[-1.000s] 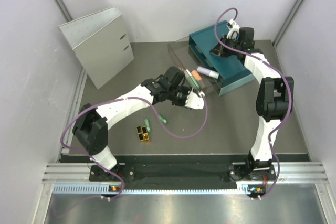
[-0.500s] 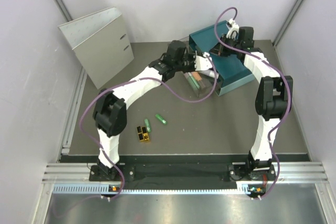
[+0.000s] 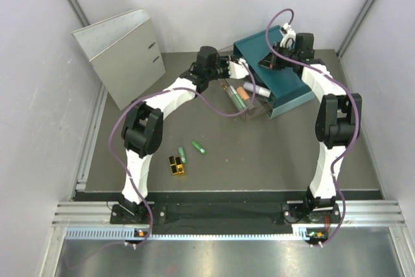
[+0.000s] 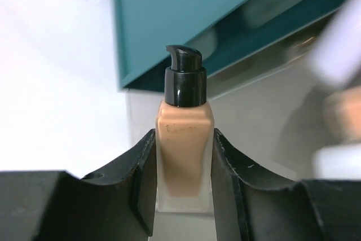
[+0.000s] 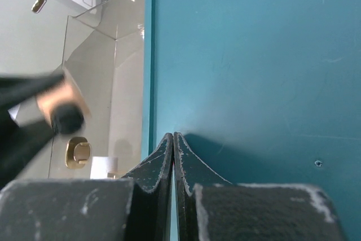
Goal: Organize the makeup
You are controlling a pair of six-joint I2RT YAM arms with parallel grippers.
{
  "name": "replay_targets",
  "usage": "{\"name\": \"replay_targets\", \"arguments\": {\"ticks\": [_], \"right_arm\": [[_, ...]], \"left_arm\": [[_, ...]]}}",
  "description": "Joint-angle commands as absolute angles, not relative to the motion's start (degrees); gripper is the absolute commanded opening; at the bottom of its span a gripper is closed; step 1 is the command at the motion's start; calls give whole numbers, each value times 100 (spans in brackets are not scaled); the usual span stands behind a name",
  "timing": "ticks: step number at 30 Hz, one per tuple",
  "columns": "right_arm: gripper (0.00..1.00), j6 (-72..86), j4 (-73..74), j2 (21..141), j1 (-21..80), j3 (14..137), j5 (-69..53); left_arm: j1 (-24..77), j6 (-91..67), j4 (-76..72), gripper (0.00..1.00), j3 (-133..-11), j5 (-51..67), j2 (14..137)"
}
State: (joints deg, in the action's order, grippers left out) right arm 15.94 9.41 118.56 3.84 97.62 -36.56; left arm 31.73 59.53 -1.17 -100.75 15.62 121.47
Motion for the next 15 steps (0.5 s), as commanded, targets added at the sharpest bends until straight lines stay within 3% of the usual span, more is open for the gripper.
{"name": "replay_targets", "arguments": {"ticks": [1, 3, 4, 5, 9, 15], "right_arm": [[0, 1283, 2733, 12674, 290, 9308, -2900], [0, 1301, 2742, 12683, 290, 9325, -2900], [0, 1301, 2733, 12700, 281, 9325, -2892], [0, 1301, 2742, 12683, 281, 9325, -2883], [0, 1301, 2733, 12691, 272, 9343, -2883], [0, 1301, 2760, 12735, 255, 9386, -2892]], "left_arm": [[3041, 6099, -844, 12, -10300, 1801, 12181], [3041, 6135, -782, 39, -10467, 1837, 12252], [3041, 6143, -747, 65, -10503, 1863, 12287], [3041, 6135, -747, 72, -10520, 1855, 12313], [3041, 6117, -747, 85, -10538, 1846, 12322], [3041, 5994, -984, 85, -10538, 1705, 12261]]}}
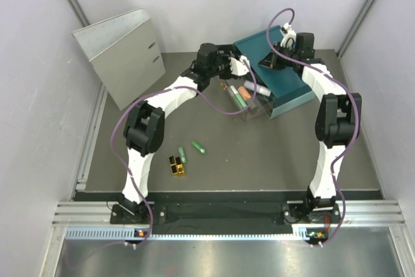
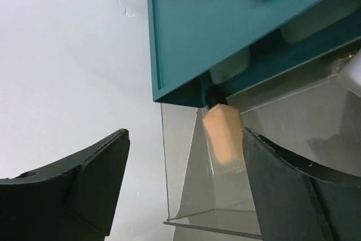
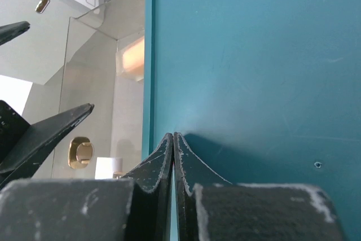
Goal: Organize the makeup
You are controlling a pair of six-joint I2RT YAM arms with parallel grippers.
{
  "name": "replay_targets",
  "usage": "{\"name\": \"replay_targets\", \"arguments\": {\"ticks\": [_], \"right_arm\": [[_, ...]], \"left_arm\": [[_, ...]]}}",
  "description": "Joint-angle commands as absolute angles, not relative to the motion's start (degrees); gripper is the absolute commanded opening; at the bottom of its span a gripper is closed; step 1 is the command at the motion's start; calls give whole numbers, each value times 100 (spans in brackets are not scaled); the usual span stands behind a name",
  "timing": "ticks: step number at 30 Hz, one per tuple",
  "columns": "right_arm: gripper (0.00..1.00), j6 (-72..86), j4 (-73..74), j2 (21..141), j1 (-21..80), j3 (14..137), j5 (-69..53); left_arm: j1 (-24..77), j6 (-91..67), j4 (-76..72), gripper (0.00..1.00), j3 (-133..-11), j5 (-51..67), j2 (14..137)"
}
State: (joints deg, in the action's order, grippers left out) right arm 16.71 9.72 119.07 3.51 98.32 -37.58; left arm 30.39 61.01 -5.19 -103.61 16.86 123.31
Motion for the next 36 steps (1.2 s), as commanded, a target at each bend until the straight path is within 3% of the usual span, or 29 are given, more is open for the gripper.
{"name": "replay_targets", "arguments": {"ticks": [1, 10, 21, 27, 36], "right_arm": [[0, 1301, 2760, 12727, 255, 9387, -2892], [0, 1301, 2795, 12770, 255, 9439, -2883], [0, 1292, 2821, 12815, 255, 9483, -2892], [0, 1309, 2821, 12823, 264, 9475, -2918], [0, 1310, 2804, 12814, 255, 9431, -2944]], "left_arm": [[3032, 5846, -1063, 86, -10564, 1644, 12217], [2708, 3799, -1520, 82, -10346, 1380, 11419], [2277, 1777, -2083, 83, -8289, 2284, 10284], [2083, 1714, -1530, 86, -7718, 2680, 9906], [1951, 1951, -1749, 84, -6663, 3576, 9755]]}}
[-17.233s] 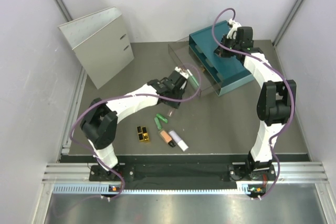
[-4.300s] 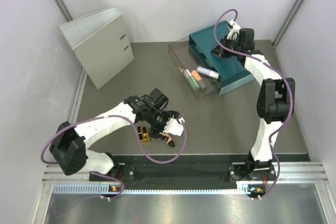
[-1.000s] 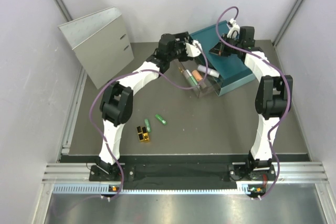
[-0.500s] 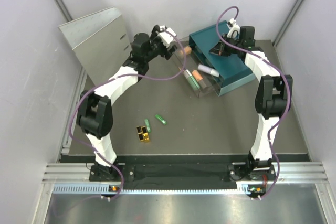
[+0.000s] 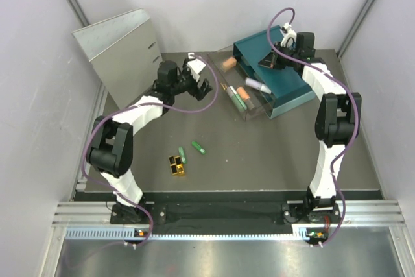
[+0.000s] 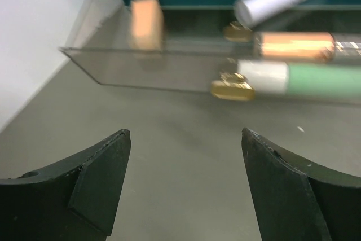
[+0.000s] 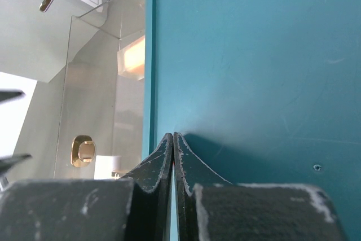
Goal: Organize the makeup
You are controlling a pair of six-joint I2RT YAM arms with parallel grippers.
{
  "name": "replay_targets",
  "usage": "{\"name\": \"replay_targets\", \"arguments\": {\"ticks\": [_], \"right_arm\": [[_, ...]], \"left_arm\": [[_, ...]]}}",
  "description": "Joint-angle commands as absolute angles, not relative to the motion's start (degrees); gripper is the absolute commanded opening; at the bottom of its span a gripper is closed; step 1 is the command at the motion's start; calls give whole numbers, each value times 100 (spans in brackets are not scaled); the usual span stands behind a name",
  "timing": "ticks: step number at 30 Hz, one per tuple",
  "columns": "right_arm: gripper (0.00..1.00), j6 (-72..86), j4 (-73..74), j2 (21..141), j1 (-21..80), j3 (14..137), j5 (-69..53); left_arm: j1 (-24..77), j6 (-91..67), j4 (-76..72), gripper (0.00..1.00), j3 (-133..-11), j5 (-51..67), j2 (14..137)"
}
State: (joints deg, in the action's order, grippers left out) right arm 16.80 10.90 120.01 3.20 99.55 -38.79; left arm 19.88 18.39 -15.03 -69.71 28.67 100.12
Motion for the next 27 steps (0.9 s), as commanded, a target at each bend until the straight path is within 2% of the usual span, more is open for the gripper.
{"name": "replay_targets", "arguments": {"ticks": [1, 10, 11, 12, 27], "right_arm": [[0, 1318, 2812, 12806, 264, 9431, -2944], [0, 1327, 2777, 12771, 264, 9334, -2944], [0, 1336, 2786, 12771, 264, 9325, -2936], [0, 1327, 2777, 12771, 255, 9316, -2944], [0, 1354, 2821, 12841, 246, 9413, -2909]], "left_arm": [[1960, 1986, -1827, 85, -6619, 3682, 9799], [1960, 2092, -2803, 89, -6433, 4639, 10362], [1969, 2100, -2882, 94, -6503, 4693, 10432], [1969, 2092, -2909, 95, -6547, 4737, 10572], [2047, 1661, -3366, 96, -7813, 5168, 11732]]}}
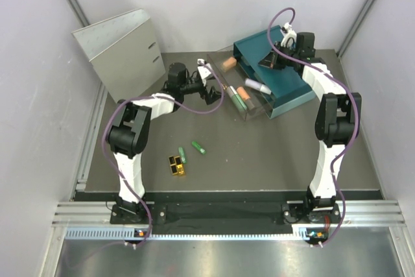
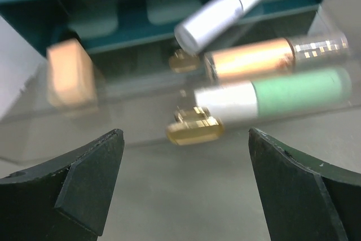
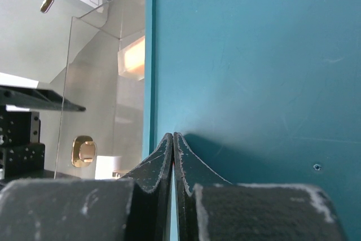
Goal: Organize the makeup
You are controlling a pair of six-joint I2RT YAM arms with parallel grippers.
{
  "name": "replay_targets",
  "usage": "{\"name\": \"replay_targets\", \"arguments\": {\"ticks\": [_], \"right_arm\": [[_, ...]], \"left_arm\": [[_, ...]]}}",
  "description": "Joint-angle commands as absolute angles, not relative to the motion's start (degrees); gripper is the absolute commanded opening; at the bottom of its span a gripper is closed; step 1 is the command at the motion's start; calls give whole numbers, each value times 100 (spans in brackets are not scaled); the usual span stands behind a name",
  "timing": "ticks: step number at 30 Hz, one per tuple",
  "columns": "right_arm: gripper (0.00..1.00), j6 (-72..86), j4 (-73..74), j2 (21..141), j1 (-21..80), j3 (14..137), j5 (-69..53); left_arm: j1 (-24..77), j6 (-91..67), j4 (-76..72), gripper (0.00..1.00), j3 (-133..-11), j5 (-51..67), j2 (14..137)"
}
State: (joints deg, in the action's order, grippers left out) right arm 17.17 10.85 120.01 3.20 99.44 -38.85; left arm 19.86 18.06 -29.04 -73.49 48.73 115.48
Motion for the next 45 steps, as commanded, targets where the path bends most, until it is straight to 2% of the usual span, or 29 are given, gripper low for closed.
{"name": "replay_targets", "arguments": {"ticks": [1, 18, 29, 42, 45], "right_arm": [[0, 1345, 2830, 12850, 255, 9422, -2909], [0, 1362, 2830, 12876, 211, 9422, -2900], [0, 1354, 2813, 12902, 202, 9422, -2962], [0, 1345, 2734, 12762, 211, 9176, -3023], [0, 1336, 2707, 12718, 211, 9106, -3024]], "left_arm": [[2065, 1661, -3340, 96, -7970, 5177, 11786], [2733, 1319, -3006, 95, -9781, 5010, 13025], [3163, 1248, -2918, 96, -10230, 4931, 13192], [3331, 1195, -2285, 96, -12023, 4632, 14273], [3331, 1327, -2425, 96, -11727, 4553, 14055]]}}
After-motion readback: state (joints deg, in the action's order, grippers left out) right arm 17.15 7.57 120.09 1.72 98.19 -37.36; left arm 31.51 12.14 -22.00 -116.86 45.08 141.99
